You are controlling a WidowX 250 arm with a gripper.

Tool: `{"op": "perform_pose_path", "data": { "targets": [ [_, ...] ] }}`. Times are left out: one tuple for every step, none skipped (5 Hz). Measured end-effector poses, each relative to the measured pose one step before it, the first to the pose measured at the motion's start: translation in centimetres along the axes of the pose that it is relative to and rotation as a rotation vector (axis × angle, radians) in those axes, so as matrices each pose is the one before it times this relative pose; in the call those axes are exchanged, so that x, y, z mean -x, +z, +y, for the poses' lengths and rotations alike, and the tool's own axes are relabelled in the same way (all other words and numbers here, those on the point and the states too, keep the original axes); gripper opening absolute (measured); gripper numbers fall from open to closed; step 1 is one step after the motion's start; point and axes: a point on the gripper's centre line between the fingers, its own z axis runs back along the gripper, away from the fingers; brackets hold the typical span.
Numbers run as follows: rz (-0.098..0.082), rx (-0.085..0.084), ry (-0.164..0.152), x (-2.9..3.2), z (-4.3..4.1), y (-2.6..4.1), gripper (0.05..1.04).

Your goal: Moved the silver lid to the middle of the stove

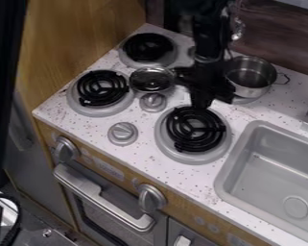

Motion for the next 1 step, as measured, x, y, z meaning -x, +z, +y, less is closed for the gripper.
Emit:
{"op": "perform_pose_path", "data": {
  "targets": [
    [0.0155, 0.0028, 0.0137, 0.521, -0.047, -0.265, 0.067]
  ]
}}
